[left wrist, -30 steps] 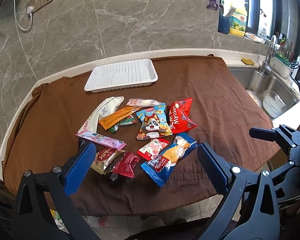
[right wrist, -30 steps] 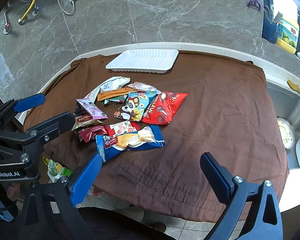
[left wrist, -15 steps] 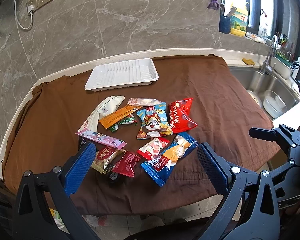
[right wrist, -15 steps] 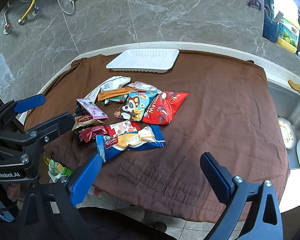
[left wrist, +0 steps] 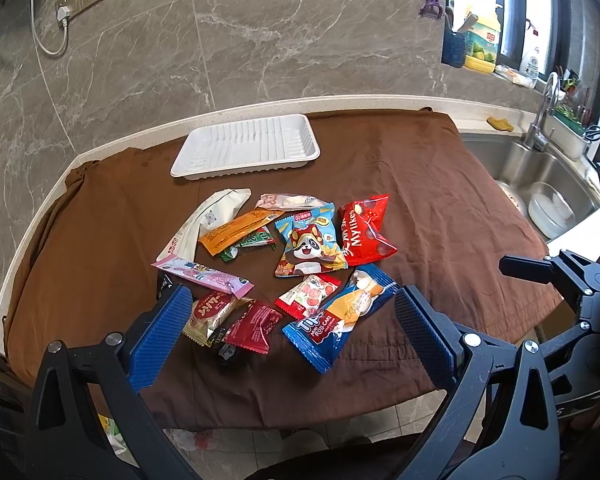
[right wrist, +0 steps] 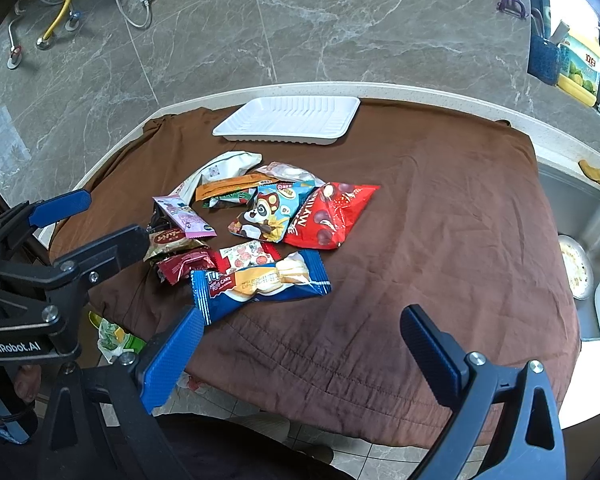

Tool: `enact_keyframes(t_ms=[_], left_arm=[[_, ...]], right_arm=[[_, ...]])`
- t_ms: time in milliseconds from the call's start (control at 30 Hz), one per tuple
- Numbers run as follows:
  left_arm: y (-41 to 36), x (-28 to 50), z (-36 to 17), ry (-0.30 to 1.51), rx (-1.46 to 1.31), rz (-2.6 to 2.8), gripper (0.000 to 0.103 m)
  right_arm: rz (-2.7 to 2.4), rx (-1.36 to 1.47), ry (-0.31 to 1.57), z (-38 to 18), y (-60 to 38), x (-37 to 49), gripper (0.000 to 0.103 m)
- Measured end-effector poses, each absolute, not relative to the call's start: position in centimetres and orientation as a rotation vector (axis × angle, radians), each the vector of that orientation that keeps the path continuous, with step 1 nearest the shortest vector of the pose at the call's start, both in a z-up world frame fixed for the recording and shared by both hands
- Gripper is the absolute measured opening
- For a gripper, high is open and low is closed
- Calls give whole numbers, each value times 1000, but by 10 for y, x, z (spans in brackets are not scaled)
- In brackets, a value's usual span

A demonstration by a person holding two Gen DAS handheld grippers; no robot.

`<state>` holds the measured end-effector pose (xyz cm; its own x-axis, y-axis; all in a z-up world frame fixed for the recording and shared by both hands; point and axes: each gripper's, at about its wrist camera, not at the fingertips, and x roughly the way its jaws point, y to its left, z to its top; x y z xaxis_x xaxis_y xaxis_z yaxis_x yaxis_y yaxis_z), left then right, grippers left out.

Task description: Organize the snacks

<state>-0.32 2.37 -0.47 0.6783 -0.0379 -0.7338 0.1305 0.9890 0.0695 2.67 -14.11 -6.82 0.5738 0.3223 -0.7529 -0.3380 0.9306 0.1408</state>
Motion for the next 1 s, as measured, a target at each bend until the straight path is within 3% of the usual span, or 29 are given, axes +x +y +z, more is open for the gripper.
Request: enact_keyframes(t_ms=[600, 1000], left_arm=[[69, 35, -29, 891, 111, -32, 103], [143, 142, -51, 953, 141, -2, 103]], right_arm=[[396, -19, 908, -72, -130, 55, 101], [343, -20, 984, -81, -107, 130, 101]])
